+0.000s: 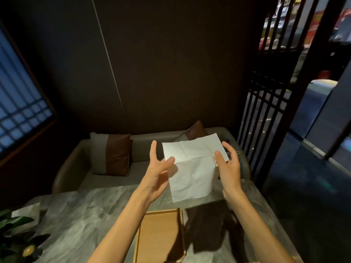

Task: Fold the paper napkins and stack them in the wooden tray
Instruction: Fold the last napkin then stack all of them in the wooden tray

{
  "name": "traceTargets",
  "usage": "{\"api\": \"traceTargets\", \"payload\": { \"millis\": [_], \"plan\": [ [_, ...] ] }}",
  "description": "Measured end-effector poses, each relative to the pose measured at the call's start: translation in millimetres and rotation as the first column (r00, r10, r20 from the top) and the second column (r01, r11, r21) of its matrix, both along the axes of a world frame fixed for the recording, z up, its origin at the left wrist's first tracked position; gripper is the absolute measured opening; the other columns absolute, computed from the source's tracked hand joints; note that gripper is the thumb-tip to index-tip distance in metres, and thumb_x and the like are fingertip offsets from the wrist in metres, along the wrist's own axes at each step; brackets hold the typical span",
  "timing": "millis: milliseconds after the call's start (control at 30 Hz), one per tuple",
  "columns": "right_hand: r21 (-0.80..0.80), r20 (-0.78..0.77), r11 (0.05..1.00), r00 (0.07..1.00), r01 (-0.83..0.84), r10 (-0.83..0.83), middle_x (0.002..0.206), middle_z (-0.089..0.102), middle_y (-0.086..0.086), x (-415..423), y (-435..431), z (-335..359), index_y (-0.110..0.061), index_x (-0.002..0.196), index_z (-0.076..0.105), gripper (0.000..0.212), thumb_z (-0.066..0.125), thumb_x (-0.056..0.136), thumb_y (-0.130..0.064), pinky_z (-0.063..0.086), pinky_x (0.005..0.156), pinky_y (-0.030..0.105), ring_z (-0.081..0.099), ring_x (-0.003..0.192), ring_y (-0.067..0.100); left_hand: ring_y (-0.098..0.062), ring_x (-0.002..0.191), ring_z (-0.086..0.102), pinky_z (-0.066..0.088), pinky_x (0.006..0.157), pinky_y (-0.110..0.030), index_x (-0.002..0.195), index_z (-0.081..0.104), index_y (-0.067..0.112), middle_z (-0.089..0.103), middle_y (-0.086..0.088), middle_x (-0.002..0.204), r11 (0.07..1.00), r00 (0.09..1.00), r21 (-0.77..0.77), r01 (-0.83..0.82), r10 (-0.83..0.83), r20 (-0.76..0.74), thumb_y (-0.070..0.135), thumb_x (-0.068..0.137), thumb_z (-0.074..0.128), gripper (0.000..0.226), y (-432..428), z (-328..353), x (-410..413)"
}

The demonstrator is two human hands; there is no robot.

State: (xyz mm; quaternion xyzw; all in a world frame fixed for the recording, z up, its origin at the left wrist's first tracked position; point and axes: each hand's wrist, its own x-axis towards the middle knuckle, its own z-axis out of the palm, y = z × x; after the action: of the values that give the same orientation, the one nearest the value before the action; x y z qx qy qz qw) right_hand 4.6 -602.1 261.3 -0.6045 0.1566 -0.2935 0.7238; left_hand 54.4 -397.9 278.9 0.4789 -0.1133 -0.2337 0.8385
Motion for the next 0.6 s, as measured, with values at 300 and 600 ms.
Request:
{"api": "traceTargets", "payload": {
  "millis": [300,600],
  "plan": [
    [-0.241,-0.134,0.955,0.980,-0.175,0.146,0.113,0.052,-0.038,-34.9,-25.2,18.2,-0.035,0.122,0.067,0.025,0.058,0.099,-0.034,0.050,0.082,0.012,0.067,0.091,-0.004,0.001,0.114,0.054,0.047,0.093,-0.016,0.130,0.058,0.044,0.055,0.016,0.138,0.766,0.862,0.581,-0.274,-0.072,0.501,0.020,0.094,0.069,0.044,1.0,21.2,-2.5],
    [-0.348,-0.211,0.908,0.963,-0.234,0.167,0.110,0.067,-0.024,-44.1,-29.9,32.5,-0.029,0.118,0.072,0.023,0.063,0.096,-0.028,0.052,0.095,0.031,0.059,0.109,0.002,-0.006,0.098,0.070,0.055,0.074,-0.014,0.110,0.071,0.033,0.071,0.009,0.111,0.803,0.899,0.567,-0.182,-0.097,0.426,0.011,0.082,0.081,0.037,27.2,35.9,-2.2]
  ]
}}
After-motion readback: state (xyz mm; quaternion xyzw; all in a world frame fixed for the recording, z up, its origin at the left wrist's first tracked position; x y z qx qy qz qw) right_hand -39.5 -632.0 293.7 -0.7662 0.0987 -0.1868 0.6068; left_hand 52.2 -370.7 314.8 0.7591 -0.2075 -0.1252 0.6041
